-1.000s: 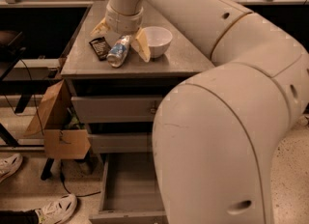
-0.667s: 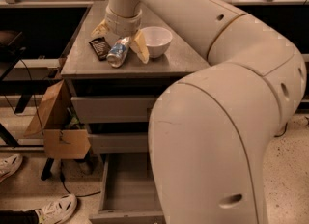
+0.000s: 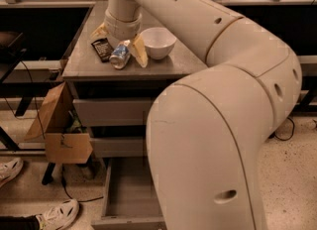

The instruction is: Place redbull can into bottom drawer

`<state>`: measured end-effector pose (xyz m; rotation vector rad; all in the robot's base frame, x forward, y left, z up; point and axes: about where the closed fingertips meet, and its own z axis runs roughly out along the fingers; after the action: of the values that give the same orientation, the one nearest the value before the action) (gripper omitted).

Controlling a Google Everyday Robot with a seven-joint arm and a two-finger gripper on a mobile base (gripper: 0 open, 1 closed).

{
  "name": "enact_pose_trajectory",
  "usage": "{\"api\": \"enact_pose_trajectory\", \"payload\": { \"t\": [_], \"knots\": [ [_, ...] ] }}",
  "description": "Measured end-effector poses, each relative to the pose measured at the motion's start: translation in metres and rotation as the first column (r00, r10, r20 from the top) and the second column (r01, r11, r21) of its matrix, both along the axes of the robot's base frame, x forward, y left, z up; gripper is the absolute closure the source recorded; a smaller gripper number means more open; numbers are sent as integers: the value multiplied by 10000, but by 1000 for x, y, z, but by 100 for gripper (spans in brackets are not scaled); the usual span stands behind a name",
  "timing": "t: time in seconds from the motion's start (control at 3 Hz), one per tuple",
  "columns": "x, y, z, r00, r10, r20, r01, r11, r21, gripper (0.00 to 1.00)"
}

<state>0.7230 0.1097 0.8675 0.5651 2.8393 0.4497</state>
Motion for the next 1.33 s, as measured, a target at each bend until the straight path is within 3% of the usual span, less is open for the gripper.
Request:
{"api": "enact_pose_trajectory", "payload": {
  "t": [0.33, 0.67, 1.33],
  "knots": [
    [6, 4, -4, 9999, -132, 15, 132, 9999, -97, 0],
    [11, 9, -3, 9999, -103, 89, 105, 9995, -309, 17],
    [14, 16, -4, 9999, 31, 113, -26, 9989, -466, 64]
  ]
}}
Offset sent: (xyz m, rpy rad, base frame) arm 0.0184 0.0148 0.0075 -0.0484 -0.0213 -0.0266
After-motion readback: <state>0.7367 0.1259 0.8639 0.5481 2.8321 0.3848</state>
